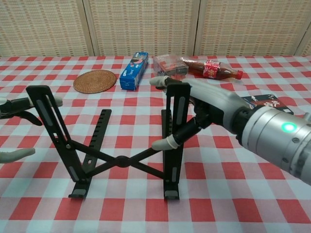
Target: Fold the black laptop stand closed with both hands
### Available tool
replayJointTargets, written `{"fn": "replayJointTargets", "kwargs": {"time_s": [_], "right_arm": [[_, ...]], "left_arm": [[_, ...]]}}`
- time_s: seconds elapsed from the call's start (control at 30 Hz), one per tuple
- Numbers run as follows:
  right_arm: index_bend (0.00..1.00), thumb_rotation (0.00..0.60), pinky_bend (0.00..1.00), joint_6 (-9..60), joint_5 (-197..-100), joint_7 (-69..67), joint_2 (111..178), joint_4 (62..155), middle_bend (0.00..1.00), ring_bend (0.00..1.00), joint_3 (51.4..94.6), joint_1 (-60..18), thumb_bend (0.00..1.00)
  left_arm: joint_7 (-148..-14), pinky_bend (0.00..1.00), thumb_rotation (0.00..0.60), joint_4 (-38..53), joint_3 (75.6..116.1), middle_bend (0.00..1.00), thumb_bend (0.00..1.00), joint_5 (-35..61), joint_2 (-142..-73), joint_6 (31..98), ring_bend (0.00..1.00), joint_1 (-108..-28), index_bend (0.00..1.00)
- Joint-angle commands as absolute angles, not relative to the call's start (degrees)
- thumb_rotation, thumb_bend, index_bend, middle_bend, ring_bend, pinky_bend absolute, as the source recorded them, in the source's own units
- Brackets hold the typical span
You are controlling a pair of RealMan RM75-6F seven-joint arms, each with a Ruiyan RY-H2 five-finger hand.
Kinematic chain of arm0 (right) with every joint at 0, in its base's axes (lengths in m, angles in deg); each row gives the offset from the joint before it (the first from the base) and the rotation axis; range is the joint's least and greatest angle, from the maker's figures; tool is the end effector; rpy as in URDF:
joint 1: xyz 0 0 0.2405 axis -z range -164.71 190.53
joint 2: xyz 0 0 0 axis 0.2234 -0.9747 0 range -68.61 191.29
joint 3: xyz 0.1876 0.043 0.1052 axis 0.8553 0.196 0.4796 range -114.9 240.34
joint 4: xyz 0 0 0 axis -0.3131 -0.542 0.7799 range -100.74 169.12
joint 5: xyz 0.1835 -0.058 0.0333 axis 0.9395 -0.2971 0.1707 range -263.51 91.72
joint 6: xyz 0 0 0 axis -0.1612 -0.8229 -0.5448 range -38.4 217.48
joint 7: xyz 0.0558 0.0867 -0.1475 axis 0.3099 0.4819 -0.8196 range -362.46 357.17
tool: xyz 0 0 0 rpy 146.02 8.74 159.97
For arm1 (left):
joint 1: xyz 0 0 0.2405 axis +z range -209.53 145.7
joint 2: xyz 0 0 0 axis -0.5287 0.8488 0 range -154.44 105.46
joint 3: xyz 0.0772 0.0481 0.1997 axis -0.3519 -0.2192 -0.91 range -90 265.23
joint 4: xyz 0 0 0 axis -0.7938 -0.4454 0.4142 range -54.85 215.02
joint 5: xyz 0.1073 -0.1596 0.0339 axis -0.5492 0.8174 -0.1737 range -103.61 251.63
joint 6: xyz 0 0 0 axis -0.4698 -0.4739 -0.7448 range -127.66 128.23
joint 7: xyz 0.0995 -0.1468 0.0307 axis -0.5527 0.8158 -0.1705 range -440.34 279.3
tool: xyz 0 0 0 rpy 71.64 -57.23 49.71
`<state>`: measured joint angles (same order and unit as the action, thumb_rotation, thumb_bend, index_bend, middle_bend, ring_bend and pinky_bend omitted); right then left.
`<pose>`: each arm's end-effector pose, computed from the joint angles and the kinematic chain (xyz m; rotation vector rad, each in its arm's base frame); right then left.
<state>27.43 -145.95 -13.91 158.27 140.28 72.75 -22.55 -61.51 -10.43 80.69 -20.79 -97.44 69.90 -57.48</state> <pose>-0.0426 -0.2590 -0.0460 1.6992 -1.6228 1.2748 -0.1896 0.2412 0.0359 -1.8816 -1.2954 -1.1560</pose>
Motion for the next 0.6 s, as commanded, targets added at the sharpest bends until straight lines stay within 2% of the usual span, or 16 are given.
{"fn": "replayJointTargets", "kwargs": {"time_s": [0.03,0.33,0.47,0.6], "right_arm": [[0.00,0.600,0.04,26.5,-144.9,-14.4,159.6,139.0,0.00,0.00,74.1,-23.0,0.00],[0.00,0.600,0.00,21.5,-144.3,-16.3,162.0,134.5,0.00,0.00,77.1,-22.5,0.00],[0.00,0.600,0.00,17.9,-147.3,-14.6,162.3,132.6,0.00,0.00,78.3,-21.3,0.00],[0.00,0.600,0.00,14.5,-153.1,-13.4,161.3,131.5,0.00,0.00,77.7,-20.2,0.00]], "left_arm": [[-61.8,0.19,0.573,-10.3,81.0,0.00,0.35,-20.7,-96.9,70.5,0.00,-57.1,0.01],[-65.0,0.16,0.555,-8.5,82.3,0.00,0.35,-19.0,-94.8,70.8,0.00,-56.5,0.00],[-65.3,0.16,0.555,-8.3,82.7,0.00,0.35,-18.6,-93.9,70.0,0.00,-56.7,0.00],[-65.8,0.16,0.556,-8.0,82.9,0.00,0.35,-18.5,-93.4,69.3,0.00,-57.0,0.00]]}}
